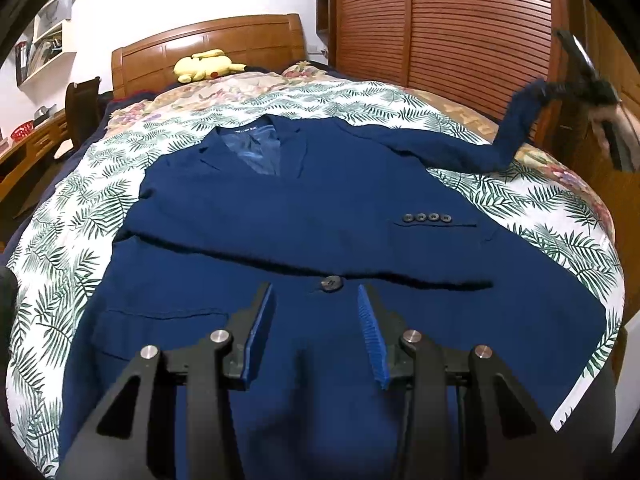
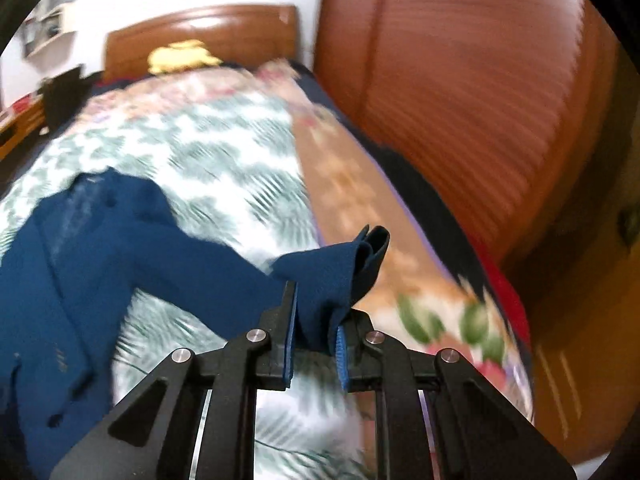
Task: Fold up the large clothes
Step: 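Close the right gripper on the sleeve cuff, then lift the sleeve with the right gripper and carry it across the jacket front, then lower the sleeve onto the jacket front and open the right gripper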
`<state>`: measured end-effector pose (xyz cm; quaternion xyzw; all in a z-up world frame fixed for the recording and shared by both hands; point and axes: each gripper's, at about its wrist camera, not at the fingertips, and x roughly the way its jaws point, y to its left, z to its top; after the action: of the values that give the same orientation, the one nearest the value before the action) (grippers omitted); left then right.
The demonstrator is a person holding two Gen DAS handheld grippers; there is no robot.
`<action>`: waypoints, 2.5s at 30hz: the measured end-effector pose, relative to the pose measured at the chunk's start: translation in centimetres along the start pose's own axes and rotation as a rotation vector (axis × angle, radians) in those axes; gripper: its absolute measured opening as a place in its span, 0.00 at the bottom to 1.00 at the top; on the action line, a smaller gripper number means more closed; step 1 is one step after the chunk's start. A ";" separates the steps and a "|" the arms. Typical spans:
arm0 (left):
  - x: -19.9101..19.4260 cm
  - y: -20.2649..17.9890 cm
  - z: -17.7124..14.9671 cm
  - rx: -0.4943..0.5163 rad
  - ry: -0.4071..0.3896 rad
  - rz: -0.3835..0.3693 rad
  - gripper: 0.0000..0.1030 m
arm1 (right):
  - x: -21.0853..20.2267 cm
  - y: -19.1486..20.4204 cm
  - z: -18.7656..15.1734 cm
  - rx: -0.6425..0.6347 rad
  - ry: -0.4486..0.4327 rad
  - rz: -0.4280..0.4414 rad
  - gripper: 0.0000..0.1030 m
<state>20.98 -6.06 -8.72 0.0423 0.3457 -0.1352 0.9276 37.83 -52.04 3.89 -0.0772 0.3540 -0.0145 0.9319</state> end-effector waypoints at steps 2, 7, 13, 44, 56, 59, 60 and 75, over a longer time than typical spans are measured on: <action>-0.4 0.1 0.0 0.003 -0.009 0.002 0.40 | -1.5 2.9 1.8 -0.063 -0.062 0.022 0.13; -1.4 0.8 0.0 -0.010 -0.035 0.008 0.40 | -3.3 9.8 4.9 -0.176 -0.132 0.086 0.12; -1.9 1.5 0.2 -0.026 -0.049 0.009 0.40 | -5.5 16.9 7.4 -0.262 -0.208 0.168 0.11; -4.5 6.4 -0.5 -0.117 -0.100 0.075 0.40 | -11.5 35.2 4.4 -0.530 -0.290 0.460 0.10; -4.6 7.4 -0.6 -0.151 -0.099 0.090 0.40 | -10.6 35.9 1.6 -0.542 -0.195 0.540 0.10; -4.6 7.6 -0.7 -0.155 -0.095 0.095 0.40 | -10.5 36.1 0.9 -0.537 -0.172 0.548 0.12; -4.5 7.6 -0.7 -0.158 -0.093 0.096 0.40 | -10.5 36.1 0.6 -0.531 -0.158 0.559 0.13; -4.7 9.3 -1.0 -0.198 -0.095 0.102 0.40 | -9.1 34.0 -2.4 -0.496 -0.114 0.557 0.47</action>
<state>19.48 4.06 -6.55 -0.0387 0.3105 -0.0550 0.9482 28.44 -18.04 2.85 -0.2019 0.3018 0.3298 0.8714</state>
